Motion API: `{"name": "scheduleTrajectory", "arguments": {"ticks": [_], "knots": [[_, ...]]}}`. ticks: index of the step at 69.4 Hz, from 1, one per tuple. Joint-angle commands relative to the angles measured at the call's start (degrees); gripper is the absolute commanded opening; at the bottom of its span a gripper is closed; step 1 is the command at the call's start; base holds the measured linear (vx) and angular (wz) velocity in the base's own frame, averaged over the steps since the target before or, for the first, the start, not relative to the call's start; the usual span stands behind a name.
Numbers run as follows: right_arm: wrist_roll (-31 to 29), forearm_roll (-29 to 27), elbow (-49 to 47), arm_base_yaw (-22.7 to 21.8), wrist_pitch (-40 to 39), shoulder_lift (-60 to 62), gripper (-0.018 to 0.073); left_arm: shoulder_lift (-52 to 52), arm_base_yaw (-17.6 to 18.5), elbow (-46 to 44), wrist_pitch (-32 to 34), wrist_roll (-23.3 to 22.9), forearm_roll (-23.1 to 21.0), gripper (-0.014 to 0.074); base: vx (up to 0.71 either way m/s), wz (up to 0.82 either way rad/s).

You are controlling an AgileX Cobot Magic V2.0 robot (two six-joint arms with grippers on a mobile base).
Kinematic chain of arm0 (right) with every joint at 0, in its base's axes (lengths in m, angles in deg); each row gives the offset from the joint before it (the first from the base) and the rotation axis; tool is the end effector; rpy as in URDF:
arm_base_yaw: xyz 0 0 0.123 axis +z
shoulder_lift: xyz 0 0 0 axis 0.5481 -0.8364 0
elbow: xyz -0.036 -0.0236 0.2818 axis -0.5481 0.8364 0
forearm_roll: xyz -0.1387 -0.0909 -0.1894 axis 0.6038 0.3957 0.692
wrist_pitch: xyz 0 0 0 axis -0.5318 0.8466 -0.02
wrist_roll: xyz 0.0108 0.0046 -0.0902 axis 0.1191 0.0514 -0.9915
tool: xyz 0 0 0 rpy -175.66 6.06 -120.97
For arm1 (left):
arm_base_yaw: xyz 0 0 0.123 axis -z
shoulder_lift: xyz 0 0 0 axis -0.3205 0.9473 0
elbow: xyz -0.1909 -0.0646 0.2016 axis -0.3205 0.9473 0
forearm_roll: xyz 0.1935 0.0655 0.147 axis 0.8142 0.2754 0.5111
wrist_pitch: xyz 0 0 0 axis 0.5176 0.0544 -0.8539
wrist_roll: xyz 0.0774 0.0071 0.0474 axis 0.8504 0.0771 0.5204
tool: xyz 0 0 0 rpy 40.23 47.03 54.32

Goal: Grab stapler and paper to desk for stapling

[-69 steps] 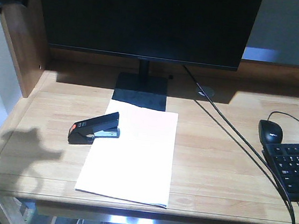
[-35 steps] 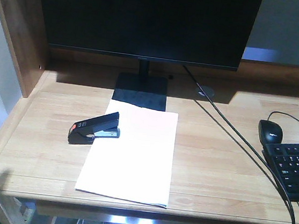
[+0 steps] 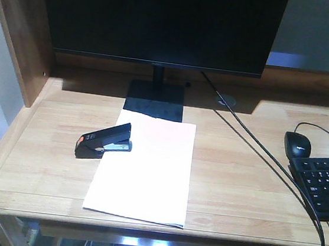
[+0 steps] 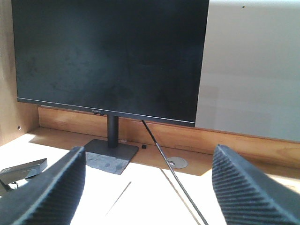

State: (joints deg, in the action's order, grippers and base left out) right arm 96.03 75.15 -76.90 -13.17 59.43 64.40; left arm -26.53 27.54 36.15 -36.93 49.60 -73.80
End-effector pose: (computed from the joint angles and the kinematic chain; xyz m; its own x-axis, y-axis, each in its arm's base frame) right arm 0.0646 0.0140 0.2555 0.0734 -0.0478 -0.9962 -0.2450 0.9674 -0.0645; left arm 0.0467 -0.0006 0.3179 -0.0691 -0.0081 -0.9976 0.0816 0.9966 -0.0138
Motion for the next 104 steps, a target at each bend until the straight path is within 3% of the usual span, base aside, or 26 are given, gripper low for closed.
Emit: {"name": "scheduleTrajectory", "arguments": {"ticks": [1,17,49,61,82,104], "knots": [[-0.4,0.7,-1.7,-0.1,-1.0,-0.6,0.0536,-4.1,0.2,1.4,4.8,1.5,0.4,-0.0006,0.0,0.0],[-0.4,1.0,-1.7,-0.1,-1.0,-0.6,0.0536,-8.4,0.2,6.4,5.3,2.0,0.4,-0.0006,0.0,0.0],[-0.5,1.8,-1.7,-0.1,-0.4,-0.6,0.0515,-8.4,0.2,6.7,6.4,2.0,0.3,-0.0006,0.0,0.0],[-0.5,2.3,-1.7,-0.1,-0.4,-0.6,0.0391,-8.4,0.2,6.7,6.4,2.0,0.3,-0.0006,0.0,0.0],[-0.5,2.3,-1.7,-0.1,-0.4,-0.6,-0.0018,-8.4,0.2,6.7,6.4,2.0,0.3,-0.0006,0.0,0.0],[-0.5,2.4,-1.7,-0.1,-0.4,-0.6,-0.001,-8.4,0.2,6.7,6.4,2.0,0.3,-0.0006,0.0,0.0]]}}
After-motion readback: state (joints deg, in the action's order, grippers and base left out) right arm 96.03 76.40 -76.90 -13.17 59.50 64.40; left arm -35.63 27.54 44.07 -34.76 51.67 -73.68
